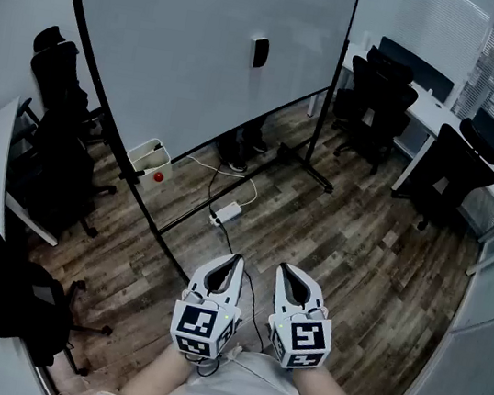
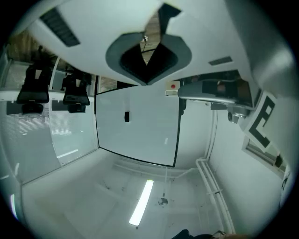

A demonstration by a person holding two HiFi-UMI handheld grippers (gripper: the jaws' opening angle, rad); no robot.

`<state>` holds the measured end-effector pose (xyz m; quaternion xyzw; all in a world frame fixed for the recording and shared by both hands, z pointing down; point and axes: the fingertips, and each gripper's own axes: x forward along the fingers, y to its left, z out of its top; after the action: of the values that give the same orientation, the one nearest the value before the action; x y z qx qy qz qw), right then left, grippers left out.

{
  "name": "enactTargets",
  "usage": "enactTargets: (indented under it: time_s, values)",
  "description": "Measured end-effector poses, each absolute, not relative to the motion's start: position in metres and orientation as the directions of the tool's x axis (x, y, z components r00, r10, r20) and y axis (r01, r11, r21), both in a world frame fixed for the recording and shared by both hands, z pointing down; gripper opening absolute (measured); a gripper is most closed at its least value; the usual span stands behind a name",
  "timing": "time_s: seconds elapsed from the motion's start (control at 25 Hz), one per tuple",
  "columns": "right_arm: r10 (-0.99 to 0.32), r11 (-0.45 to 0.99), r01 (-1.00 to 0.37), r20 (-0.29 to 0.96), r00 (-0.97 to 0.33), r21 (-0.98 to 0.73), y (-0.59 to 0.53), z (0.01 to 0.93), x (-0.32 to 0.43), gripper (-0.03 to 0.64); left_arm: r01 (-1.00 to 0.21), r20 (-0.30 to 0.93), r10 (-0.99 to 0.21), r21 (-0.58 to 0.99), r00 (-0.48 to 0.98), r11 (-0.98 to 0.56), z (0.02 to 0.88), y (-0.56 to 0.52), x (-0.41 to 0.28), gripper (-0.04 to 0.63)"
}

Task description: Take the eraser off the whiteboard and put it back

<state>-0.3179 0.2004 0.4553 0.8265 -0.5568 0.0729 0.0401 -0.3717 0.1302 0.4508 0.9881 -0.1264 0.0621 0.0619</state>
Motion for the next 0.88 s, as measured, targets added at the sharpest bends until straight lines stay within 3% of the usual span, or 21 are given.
enactTargets:
  time_s: [0.88]
  values:
    - [-0.91,-0.373,-0.924,0.227,0.347,-0.084,0.188,0.483,-0.308,0.028,-0.254,0.166,-0.23,0.14,0.959,-0.957,0.471,0.116,-0.354,0.017]
